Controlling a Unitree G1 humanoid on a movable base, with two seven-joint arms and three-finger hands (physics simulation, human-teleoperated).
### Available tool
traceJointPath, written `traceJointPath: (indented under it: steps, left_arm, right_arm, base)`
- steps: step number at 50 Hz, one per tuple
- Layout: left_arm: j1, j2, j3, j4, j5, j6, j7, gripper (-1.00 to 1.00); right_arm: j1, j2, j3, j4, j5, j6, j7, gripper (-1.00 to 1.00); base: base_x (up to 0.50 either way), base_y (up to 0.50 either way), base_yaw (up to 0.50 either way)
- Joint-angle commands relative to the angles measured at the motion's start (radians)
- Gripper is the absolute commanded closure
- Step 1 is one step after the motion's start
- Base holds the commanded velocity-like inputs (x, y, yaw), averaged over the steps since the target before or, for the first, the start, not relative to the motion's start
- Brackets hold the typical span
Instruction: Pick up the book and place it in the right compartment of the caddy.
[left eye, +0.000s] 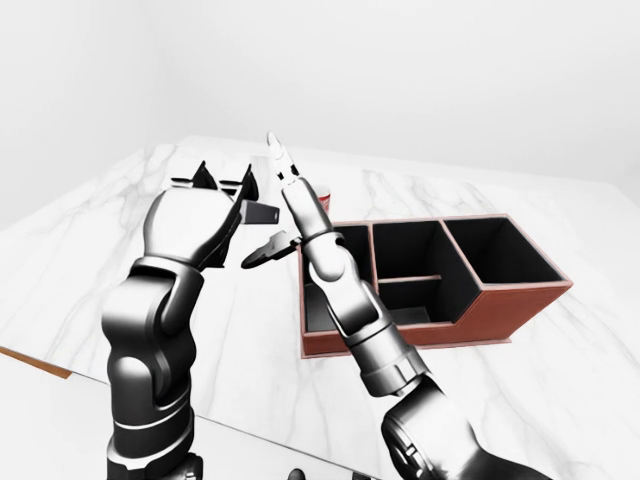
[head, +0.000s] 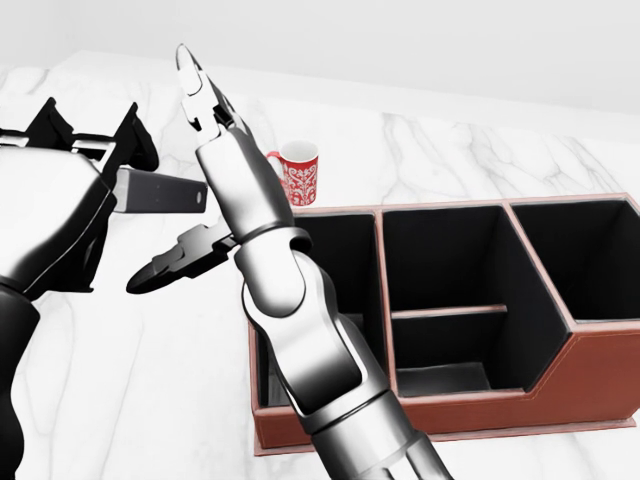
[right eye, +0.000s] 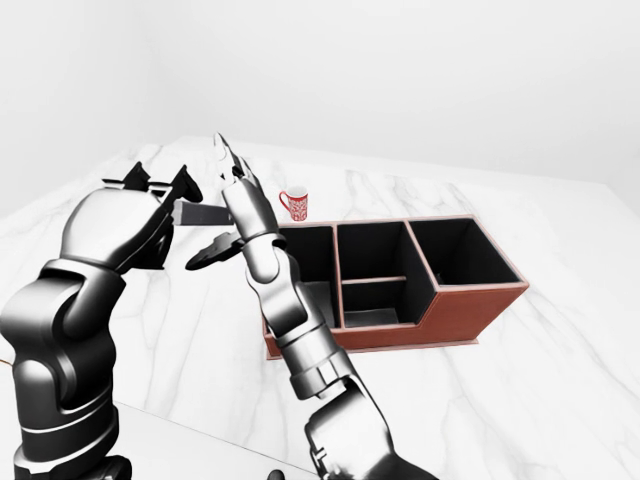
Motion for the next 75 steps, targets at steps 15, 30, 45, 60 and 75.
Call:
traceJointPath:
  steps: [15, 30, 45, 60, 75]
  left_arm:
    - [0.009, -0.008, -0.009, -0.016, -0.015, -0.002, 0.0, 1.0]
    - [0.014, -0.01, -0.009, -0.021, -0.019, 0.0, 0.0, 1.0]
    - [0.0, -0.008, -0.01, -0.024, -0.021, 0.006, 0.0, 1.0]
    - [-0.028, 0.004, -0.003, -0.021, -0.023, 0.02, 0.0, 1.0]
    - [0.007, 0.003, -0.004, -0.022, -0.007, 0.012, 0.0, -1.0]
  right_arm:
    - [-0.031, 0.033, 0.004, 0.129, -0.016, -0.077, -0.035, -1.0]
    - [-0.007, 0.048, 0.013, 0.103, -0.031, -0.087, -0.022, 1.0]
    - [-0.01, 0.047, 0.01, 0.103, -0.025, -0.088, -0.03, 1.0]
    - [-0.009, 0.049, 0.014, 0.09, -0.023, -0.081, -0.028, 1.0]
    - [-0.005, 0.05, 0.013, 0.1, -0.02, -0.095, -0.03, 1.0]
  base:
    - [0.0, 0.0, 0.0]
    - [0.0, 0.0, 0.0]
    - [0.0, 0.0, 0.0]
    - [0.0, 0.0, 0.0]
    - [0.0, 0.0, 0.0]
